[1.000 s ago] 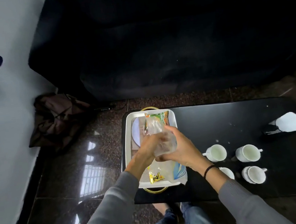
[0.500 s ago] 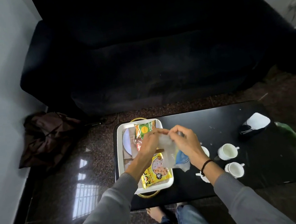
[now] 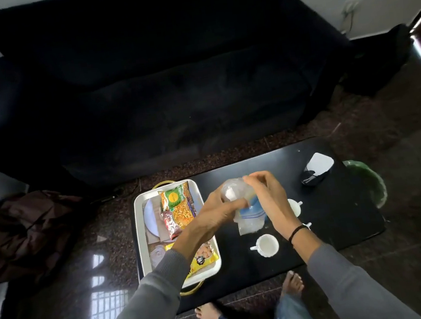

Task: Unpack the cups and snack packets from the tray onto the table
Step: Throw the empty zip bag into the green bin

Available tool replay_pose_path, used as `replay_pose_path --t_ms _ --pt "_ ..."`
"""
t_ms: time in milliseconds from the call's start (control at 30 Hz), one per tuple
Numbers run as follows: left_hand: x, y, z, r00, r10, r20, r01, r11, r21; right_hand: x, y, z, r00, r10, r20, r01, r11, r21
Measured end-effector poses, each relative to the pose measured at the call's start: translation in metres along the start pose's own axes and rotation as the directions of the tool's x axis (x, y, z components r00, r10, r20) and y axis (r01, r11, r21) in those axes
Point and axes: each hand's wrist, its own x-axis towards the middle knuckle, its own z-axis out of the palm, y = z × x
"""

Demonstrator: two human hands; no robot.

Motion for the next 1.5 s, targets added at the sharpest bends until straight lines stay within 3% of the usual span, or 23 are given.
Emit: replay_pose_path --t_ms 100,233,333,667,900,1033,1133,1200,1300,1400,1500 --pt "0.015 -0.003 0.023 0.996 -0.017 -0.088 0.017 1.000 -0.003 0.013 0.000 -0.029 0.996 0.074 -0.039 -0.075 0.997 -0.019" --pt "0.037 -0.001 0.064 0.988 -0.036 -0.151 0.038 0.999 0.014 0.023 0.010 -0.075 0.990 -0.026 -0.141 0.004 0.988 -0.152" --pt "0.054 0.008 0.106 0.988 -0.065 -0.141 0.065 0.998 -0.008 0.033 0.023 -0.115 0.993 -0.046 -0.111 0.018 0.972 -0.236" --pt "0.124 0.017 0.270 0.962 -0.245 0.117 0.264 0.945 -0.195 0.072 0.085 -0.242 0.981 0.193 0.016 -0.193 0.981 -0.004" --pt "0.183 -0.002 0.339 0.914 -0.339 0.224 0.406 0.737 -0.540 0.116 0.125 -0.317 0.956 0.292 0.001 -0.291 0.953 0.079" --pt "0.218 -0.013 0.369 0.886 -0.350 0.305 0.464 0.658 -0.593 0.134 0.148 -0.342 0.957 0.271 0.105 -0.281 0.955 0.097" --pt "0.244 -0.018 0.387 0.850 -0.390 0.354 0.526 0.659 -0.537 0.149 0.171 -0.364 0.950 0.279 0.141 -0.286 0.958 0.029" --pt "0.259 -0.024 0.398 0.840 -0.443 0.312 0.542 0.707 -0.455 0.161 0.187 -0.377 0.935 0.327 0.140 -0.334 0.942 0.023" --pt "0.288 -0.032 0.421 0.851 -0.495 0.173 0.525 0.806 -0.276 0.183 0.211 -0.391 0.904 0.428 -0.017 -0.428 0.904 0.021" --pt "0.315 -0.041 0.445 0.881 -0.462 0.102 0.469 0.881 -0.057 0.206 0.235 -0.400 0.803 0.542 -0.248 -0.551 0.834 0.036" --pt "0.340 -0.049 0.462 0.900 -0.433 0.047 0.428 0.899 0.094 0.230 0.262 -0.411 0.737 0.608 -0.296 -0.592 0.791 0.154"
